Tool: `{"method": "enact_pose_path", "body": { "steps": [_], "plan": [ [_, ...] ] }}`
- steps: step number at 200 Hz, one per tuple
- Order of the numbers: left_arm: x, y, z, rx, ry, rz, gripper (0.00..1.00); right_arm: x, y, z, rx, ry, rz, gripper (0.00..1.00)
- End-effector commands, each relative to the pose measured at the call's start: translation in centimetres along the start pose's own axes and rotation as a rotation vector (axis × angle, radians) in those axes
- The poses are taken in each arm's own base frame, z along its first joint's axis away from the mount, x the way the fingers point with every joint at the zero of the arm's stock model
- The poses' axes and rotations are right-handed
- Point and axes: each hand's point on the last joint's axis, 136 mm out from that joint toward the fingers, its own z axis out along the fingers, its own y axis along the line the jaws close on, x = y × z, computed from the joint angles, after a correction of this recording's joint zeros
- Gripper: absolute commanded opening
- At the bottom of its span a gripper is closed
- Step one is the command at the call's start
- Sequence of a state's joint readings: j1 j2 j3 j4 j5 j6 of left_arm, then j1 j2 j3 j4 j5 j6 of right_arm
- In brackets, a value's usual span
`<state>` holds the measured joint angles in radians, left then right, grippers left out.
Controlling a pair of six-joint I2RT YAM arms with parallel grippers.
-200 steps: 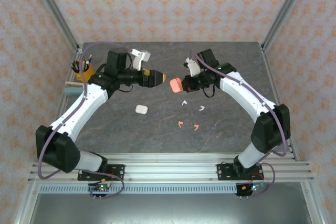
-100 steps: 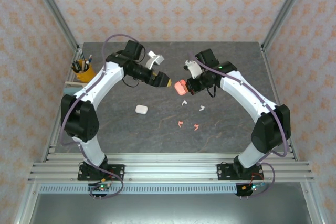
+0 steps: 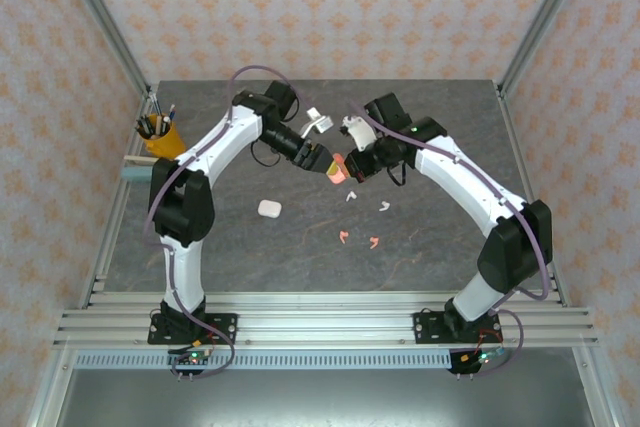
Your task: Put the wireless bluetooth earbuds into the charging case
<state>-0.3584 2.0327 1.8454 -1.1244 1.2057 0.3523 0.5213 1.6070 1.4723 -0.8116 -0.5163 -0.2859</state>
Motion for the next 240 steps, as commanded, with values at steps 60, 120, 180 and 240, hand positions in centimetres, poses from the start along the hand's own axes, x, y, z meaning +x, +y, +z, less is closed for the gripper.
{"method": "enact_pose_path", "body": {
  "steps": [60, 120, 180, 240],
  "plan": [
    [1.3, -4.2, -0.7, 0.195, 0.039, 0.037, 0.71, -1.6, 1.2, -1.3, -0.016, -0.051, -0.065, 0.0],
    [1.4, -4.3, -0.4, 0.231, 0.051, 0.032, 0.63, -1.4, 1.6, -1.4, -0.029, -0.051, -0.071, 0.0],
    [0.3, -3.1, 0.1, 0.182, 0.03, 0.018, 0.53, -1.1, 1.7, -1.1, -0.032, -0.043, -0.068, 0.0],
    [0.1, -2.5, 0.4, 0.171, 0.031, 0.009, 0.4, -1.3, 1.7, -1.0, -0.027, -0.043, -0.071, 0.0]
  ]
}}
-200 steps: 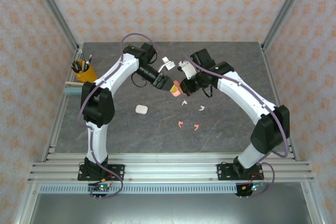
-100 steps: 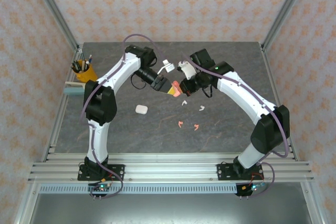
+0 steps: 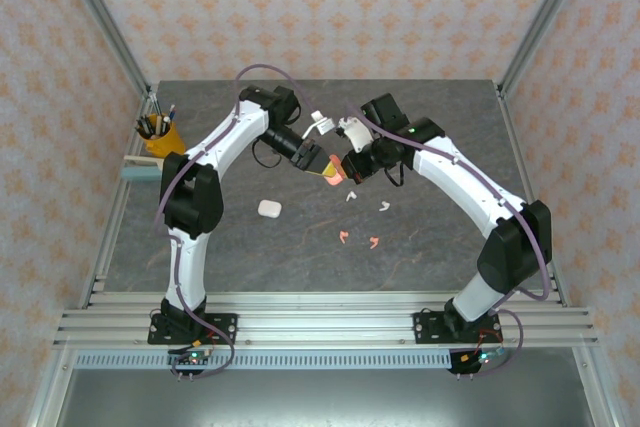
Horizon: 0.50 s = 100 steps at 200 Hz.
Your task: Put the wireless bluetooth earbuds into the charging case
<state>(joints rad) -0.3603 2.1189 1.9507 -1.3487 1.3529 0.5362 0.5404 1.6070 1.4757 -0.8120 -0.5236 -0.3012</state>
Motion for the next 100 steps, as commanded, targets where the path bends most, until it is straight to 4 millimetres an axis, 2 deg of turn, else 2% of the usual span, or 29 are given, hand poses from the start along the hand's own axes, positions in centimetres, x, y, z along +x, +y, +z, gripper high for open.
{"method": "enact_pose_path", "body": {
  "steps": [1, 26, 100],
  "plan": [
    [-0.3, -0.3, 0.3, 0.001, -0.002, 0.007, 0.4, -1.2, 0.8, -1.1, -0.009, -0.044, -0.04, 0.0],
    [-0.1, -0.3, 0.3, 0.011, -0.001, 0.006, 0.36, -1.1, 0.6, -1.0, -0.003, -0.04, -0.04, 0.0],
    [1.0, -0.7, 0.4, 0.028, 0.028, -0.003, 0.35, -1.4, 0.3, -1.1, 0.014, -0.044, -0.043, 0.0]
  ]
}}
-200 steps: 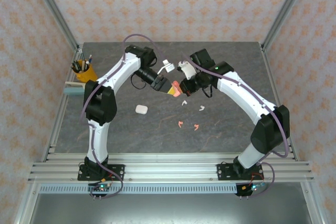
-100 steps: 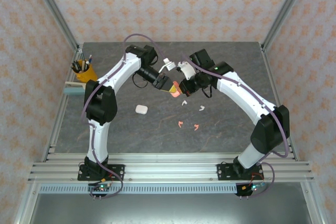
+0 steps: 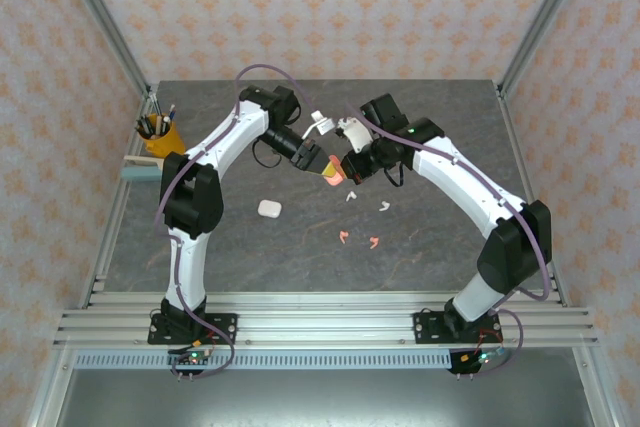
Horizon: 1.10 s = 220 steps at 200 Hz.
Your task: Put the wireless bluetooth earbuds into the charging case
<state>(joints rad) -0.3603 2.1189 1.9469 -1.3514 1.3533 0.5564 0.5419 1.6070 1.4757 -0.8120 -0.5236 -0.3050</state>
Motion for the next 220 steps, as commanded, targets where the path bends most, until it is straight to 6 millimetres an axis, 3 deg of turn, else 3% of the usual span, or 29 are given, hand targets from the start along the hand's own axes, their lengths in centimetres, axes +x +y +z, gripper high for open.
{"method": "enact_pose_path", "body": {
  "steps": [1, 64, 100, 138, 169, 204, 220],
  "plan": [
    [0.9, -0.7, 0.4, 0.027, 0.026, -0.019, 0.35, -1.4, 0.3, -1.1, 0.014, -0.045, -0.038, 0.0],
    [0.9, -0.6, 0.4, 0.028, 0.028, -0.019, 0.3, -1.4, 0.3, -1.1, 0.012, -0.045, -0.037, 0.0],
    [0.8, -0.3, 0.5, 0.027, 0.025, -0.021, 0.18, -1.4, 0.3, -1.3, 0.017, -0.053, -0.034, 0.0],
    [0.7, -1.3, 0.3, 0.033, 0.007, 0.011, 0.06, -2.0, -1.2, -1.9, 0.077, -0.069, 0.008, 0.0],
    [0.9, -2.4, -0.2, 0.013, -0.01, 0.039, 0.01, -3.1, -2.1, -3.6, 0.078, -0.123, 0.061, 0.21],
    [1.3, -2.4, -0.7, -0.034, -0.026, 0.053, 0.0, -4.9, -1.0, -6.5, 0.011, -0.22, 0.093, 0.45],
    [1.3, -2.2, -1.1, -0.056, -0.041, 0.055, 0.0, -5.3, -0.3, -7.9, -0.018, -0.259, 0.107, 0.5]
  ]
}}
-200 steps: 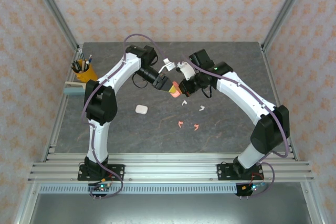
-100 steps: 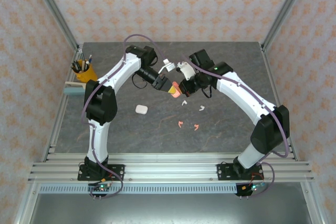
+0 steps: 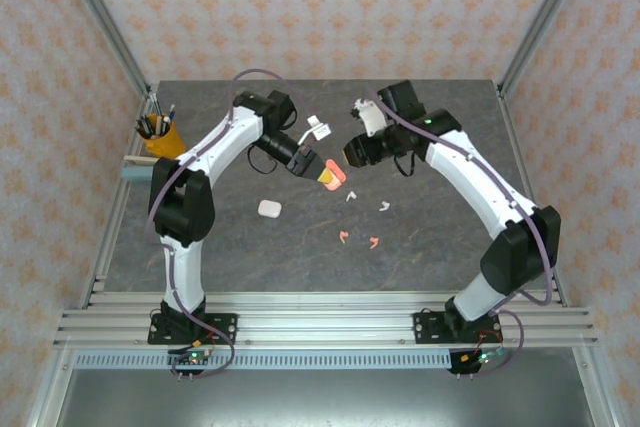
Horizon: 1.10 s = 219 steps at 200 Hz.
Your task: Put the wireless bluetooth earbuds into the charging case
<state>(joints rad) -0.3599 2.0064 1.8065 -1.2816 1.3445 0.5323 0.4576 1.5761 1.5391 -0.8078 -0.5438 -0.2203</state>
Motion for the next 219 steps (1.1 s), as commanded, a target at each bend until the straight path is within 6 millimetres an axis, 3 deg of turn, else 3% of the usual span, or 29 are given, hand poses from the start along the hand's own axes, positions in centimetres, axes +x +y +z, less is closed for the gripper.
{"method": "enact_pose_path", "body": {
  "steps": [1, 23, 27, 36, 72, 131, 174, 219],
  "plan": [
    [-0.2, -0.8, -0.9, -0.042, -0.031, 0.04, 0.0, -3.0, 2.2, -4.1, -0.059, -0.142, -0.004, 0.5],
    [-0.1, 0.0, -1.2, -0.079, -0.044, 0.032, 0.0, -3.3, 2.4, -5.7, -0.074, -0.184, 0.035, 0.54],
    [-0.2, -0.8, -1.6, -0.092, -0.058, 0.055, 0.0, -3.4, 2.3, -6.0, -0.07, -0.191, 0.045, 0.55],
    [-0.2, -0.6, -1.8, -0.119, -0.068, 0.06, 0.0, -3.3, 2.0, -6.5, -0.058, -0.207, 0.065, 0.56],
    [-1.3, 1.2, -3.1, -0.307, -0.17, 0.085, 0.0, -2.3, -0.7, -7.0, 0.085, -0.218, 0.216, 0.59],
    [-2.9, 3.4, -5.8, -0.622, -0.388, 0.118, 0.0, 1.4, -4.4, -4.1, 0.206, -0.214, 0.575, 0.59],
    [-3.1, 2.7, -6.1, -0.791, -0.545, 0.309, 0.0, 6.4, -6.7, -1.1, 0.298, -0.163, 0.816, 0.58],
    [-2.4, 1.6, -6.3, -0.948, -0.743, 0.541, 0.0, 10.9, -8.0, 0.1, 0.408, -0.122, 0.933, 0.58]
  ]
}}
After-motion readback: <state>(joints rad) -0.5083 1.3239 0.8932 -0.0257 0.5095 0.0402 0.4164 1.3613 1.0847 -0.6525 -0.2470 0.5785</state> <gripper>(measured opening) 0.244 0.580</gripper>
